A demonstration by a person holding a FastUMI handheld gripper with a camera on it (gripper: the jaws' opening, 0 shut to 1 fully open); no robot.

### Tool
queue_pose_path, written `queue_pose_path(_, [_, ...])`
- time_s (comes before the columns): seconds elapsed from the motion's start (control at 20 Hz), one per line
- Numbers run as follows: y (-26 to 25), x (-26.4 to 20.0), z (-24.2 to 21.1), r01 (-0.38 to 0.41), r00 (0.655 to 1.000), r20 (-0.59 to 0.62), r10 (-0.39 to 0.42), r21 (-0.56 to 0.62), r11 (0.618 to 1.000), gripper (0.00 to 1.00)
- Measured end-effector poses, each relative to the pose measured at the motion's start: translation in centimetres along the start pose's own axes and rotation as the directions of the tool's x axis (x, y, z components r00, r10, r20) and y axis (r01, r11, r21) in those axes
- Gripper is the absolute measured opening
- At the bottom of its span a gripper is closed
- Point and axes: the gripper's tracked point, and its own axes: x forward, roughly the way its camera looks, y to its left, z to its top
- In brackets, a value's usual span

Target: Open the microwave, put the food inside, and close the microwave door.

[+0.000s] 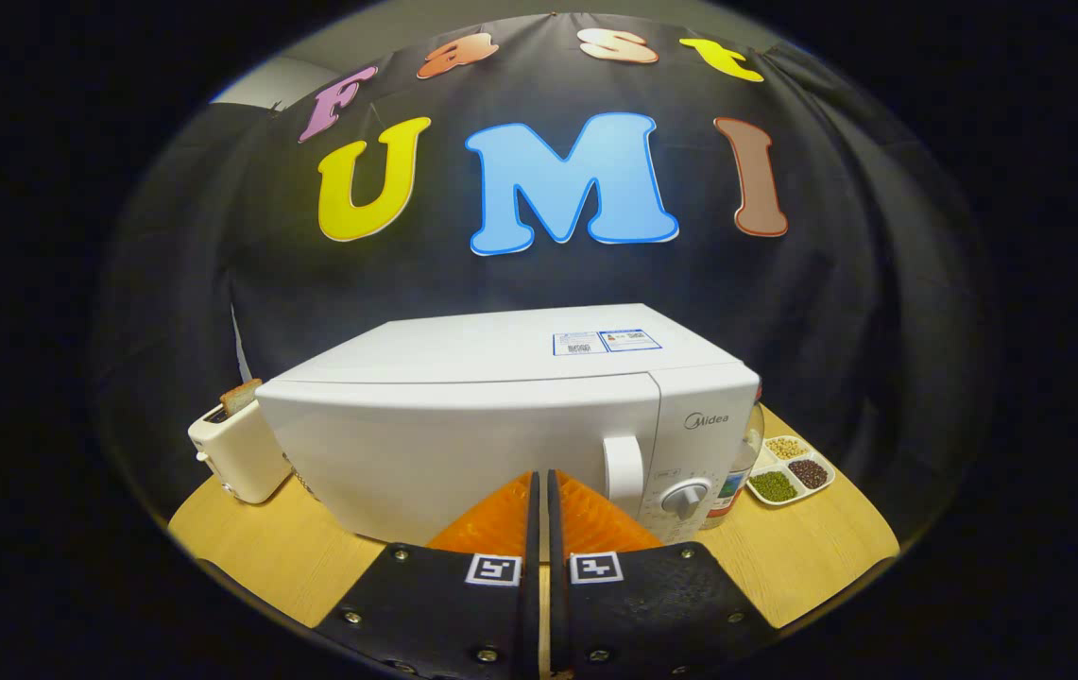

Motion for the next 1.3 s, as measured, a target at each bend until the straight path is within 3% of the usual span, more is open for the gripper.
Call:
queue_pose_path(0.75, [-0.9, -16.4, 3.0, 0.091, 0.984, 0.158, -0.082, -0.052, 0.994, 0.05])
queue_pose_path(1.2, [1.6, -24.9, 1.8, 0.072, 0.978, 0.201, -0.06, -0.051, 0.996, 0.05])
queue_pose_path(1.25, [1.9, -25.5, 1.6, 0.067, 0.978, 0.202, -0.057, -0.044, 0.997, 0.06])
queue_pose_path(1.3, [2.3, -26.0, 1.5, 0.057, 0.978, 0.203, -0.049, -0.036, 0.998, 0.2])
